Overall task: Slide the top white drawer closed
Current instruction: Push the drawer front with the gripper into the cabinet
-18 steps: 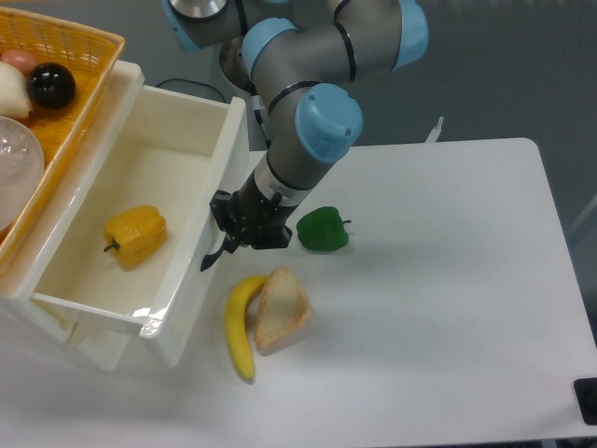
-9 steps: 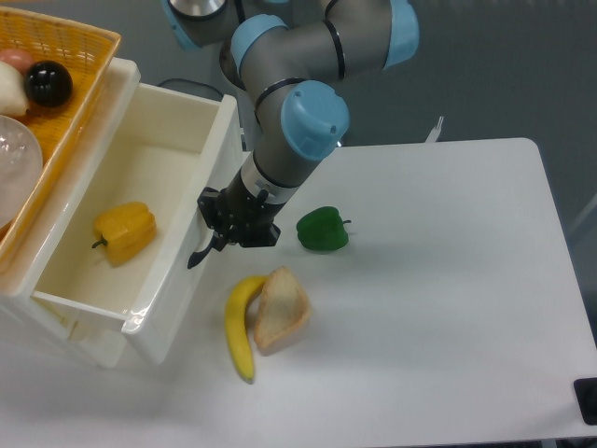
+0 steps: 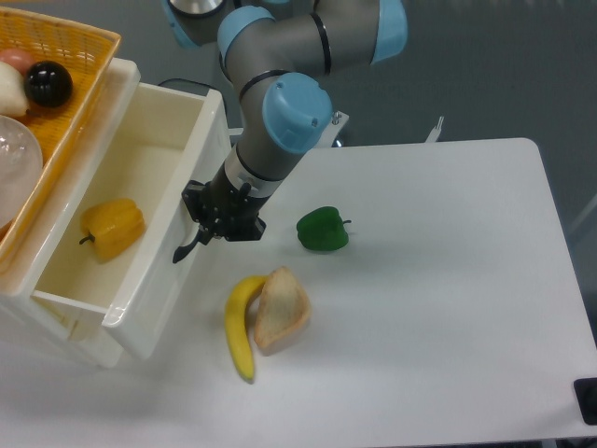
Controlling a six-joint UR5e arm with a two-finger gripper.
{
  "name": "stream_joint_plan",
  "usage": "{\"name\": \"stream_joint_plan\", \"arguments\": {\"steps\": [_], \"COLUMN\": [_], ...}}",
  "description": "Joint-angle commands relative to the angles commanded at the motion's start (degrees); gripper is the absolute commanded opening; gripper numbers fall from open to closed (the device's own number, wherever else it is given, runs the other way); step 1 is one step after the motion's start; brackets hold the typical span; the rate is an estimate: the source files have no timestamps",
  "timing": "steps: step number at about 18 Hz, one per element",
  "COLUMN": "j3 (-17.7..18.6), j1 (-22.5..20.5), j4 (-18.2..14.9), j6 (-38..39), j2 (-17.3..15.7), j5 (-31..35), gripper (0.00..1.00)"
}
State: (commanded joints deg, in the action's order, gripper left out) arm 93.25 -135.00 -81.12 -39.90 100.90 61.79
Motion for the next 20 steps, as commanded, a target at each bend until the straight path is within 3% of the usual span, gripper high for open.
{"name": "stream_joint_plan", "arguments": {"steps": [20], "j3": [0.1], "j1": [5.5], "j4": [0.1], "j6": [3.3], "j2": [-0.4], "j5": [-0.3], "gripper": [0.10]}}
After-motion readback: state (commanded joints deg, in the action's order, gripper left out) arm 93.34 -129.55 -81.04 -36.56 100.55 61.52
